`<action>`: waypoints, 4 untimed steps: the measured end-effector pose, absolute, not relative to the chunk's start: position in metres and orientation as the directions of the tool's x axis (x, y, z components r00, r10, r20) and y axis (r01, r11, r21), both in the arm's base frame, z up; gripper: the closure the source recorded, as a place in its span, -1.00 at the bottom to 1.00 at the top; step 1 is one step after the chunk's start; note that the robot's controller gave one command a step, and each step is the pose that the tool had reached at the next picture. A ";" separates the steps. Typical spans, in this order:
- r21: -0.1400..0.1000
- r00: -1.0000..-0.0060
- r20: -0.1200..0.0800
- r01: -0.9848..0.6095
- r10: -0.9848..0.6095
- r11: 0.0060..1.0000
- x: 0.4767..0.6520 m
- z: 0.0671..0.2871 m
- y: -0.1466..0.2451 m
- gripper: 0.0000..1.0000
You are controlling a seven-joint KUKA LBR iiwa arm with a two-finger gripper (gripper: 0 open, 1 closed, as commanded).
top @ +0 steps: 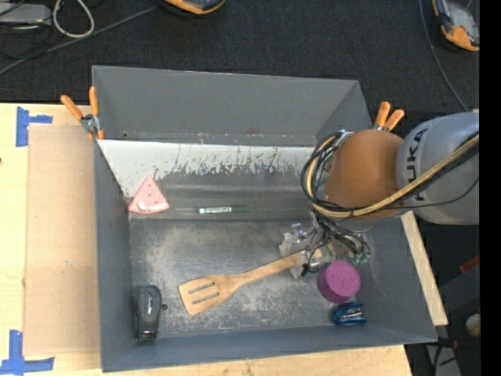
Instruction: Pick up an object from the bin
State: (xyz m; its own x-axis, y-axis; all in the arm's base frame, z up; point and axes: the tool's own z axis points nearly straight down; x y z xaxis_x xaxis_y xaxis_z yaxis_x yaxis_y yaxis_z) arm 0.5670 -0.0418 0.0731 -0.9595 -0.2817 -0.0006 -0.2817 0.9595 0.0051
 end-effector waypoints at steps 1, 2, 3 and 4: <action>0.005 -0.960 -0.001 -0.280 -0.280 0.960 0.567 0.073 -0.042 1.00; 0.007 -0.960 0.000 -0.280 -0.280 0.960 0.560 0.138 -0.036 1.00; 0.006 -0.963 0.000 -0.268 -0.268 0.963 0.565 0.134 -0.041 1.00; 0.009 -0.965 0.006 -0.263 -0.263 0.965 0.561 0.186 -0.044 1.00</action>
Offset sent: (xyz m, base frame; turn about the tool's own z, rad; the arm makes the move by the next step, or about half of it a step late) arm -0.0064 0.0061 0.0652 0.0027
